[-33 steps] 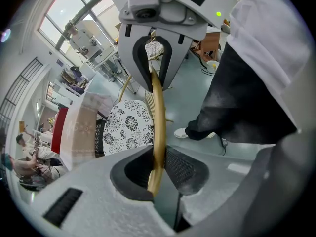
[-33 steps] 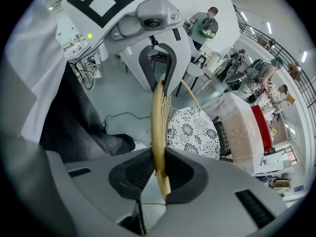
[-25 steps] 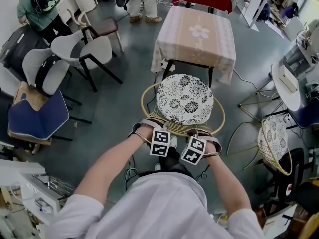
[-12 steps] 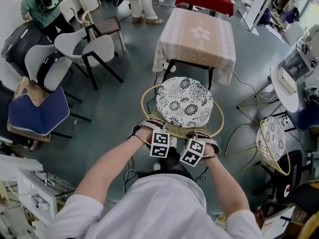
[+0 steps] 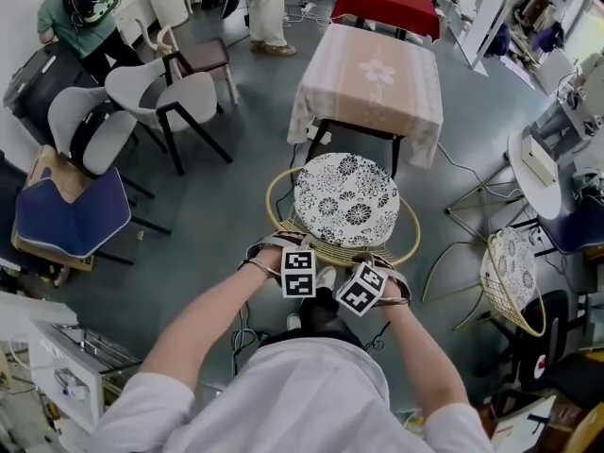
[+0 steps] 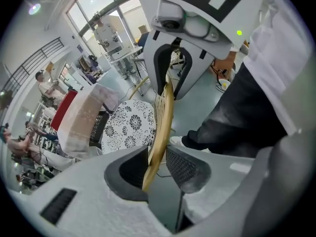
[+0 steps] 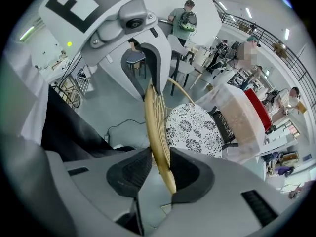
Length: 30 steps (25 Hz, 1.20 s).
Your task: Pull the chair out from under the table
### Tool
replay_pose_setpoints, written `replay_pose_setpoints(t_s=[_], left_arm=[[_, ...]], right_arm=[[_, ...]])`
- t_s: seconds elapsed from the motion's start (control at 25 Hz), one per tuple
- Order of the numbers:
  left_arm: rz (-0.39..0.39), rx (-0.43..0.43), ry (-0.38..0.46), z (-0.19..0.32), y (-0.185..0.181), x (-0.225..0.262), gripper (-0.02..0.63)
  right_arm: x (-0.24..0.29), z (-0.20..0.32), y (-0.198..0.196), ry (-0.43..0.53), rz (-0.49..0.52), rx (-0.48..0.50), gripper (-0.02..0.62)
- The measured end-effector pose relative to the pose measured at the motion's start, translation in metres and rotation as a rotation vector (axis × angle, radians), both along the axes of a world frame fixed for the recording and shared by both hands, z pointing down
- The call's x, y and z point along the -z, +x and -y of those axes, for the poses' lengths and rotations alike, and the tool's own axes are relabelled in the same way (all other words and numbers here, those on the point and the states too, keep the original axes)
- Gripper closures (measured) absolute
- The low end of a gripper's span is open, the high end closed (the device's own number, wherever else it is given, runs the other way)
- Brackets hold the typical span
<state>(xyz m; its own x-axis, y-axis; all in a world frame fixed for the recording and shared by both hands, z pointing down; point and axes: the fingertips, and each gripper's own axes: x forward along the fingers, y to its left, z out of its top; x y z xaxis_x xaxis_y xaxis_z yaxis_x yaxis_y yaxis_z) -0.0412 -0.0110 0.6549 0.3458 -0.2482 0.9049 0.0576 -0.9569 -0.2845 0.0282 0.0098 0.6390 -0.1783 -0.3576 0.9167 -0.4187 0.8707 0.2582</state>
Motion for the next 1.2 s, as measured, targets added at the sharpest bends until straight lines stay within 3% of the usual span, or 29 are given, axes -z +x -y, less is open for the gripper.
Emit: replay_pose_setpoints(t_s=[0.36, 0.56, 0.84, 1.04, 1.2], left_arm=[[-0.145, 0.160, -0.093, -0.004, -0.004, 0.020, 0.500], [-0.341, 0.306, -0.125, 0.014, 0.013, 0.057, 0.500], [-0.595, 0.448, -0.148, 0.032, 0.045, 0.113, 0.525], [-0.797, 0.578, -0.156, 0.045, 0.058, 0.165, 0.568], [-0.906, 0.654, -0.153, 0.050, 0.059, 0.188, 0.587]], right_arm=[[0.023, -0.004, -0.001, 0.026, 0.118, -0.112, 0.488], [0.053, 0.012, -0.009, 0.079, 0.271, -0.241, 0.528], [0.102, 0.039, -0.008, 0.174, 0.483, -0.420, 0.565], [0.139, 0.054, -0.003, 0.256, 0.592, -0.502, 0.580], [0.165, 0.060, -0.001, 0.311, 0.686, -0.546, 0.591]])
